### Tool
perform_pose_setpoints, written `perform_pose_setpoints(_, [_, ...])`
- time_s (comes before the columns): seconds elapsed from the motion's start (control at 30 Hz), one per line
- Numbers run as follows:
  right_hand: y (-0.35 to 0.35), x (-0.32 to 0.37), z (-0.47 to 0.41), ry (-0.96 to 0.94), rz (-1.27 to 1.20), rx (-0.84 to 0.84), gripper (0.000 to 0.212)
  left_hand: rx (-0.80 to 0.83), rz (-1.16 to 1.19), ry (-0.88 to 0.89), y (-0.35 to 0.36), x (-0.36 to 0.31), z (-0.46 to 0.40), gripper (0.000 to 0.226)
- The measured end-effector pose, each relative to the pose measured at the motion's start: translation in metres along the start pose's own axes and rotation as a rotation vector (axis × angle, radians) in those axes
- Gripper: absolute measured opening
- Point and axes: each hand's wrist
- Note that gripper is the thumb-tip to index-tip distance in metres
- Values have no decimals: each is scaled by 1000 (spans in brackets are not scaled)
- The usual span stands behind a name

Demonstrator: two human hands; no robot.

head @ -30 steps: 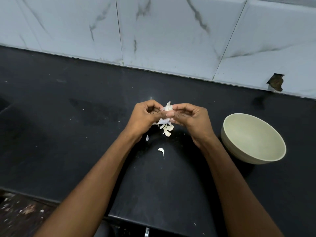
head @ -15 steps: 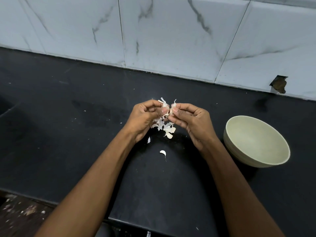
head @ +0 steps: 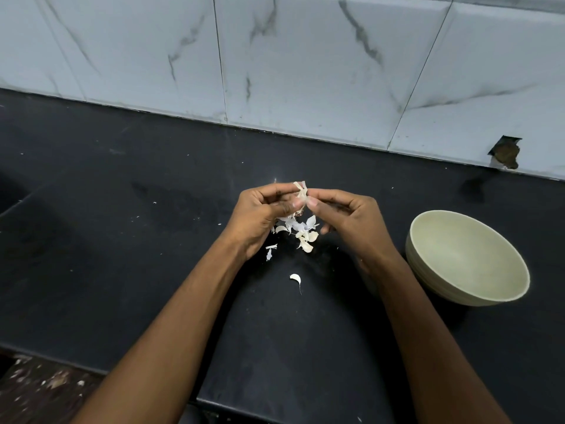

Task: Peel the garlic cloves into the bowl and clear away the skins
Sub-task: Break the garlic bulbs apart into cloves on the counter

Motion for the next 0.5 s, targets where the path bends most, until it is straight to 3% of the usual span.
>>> perform_pose_setpoints(0.2, [7,-5,-3,-35,-99,-74,28,2,-97,96,4,2,3,29])
perform_pose_setpoints(0.33, [3,-5,-3,-99,-127,-25,26,25,-80,98,7,1,5,26])
perform_pose_setpoints(0.5, [-8,-1,-3,-261,109,19,21,54,36,25,11,1,7,26])
Point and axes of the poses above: each hand's wrist, its own z-axis away from the middle knuckle, its own y-axis out of the palm, x = y × z, and after that the axes turned 1 degree about y, right-handed
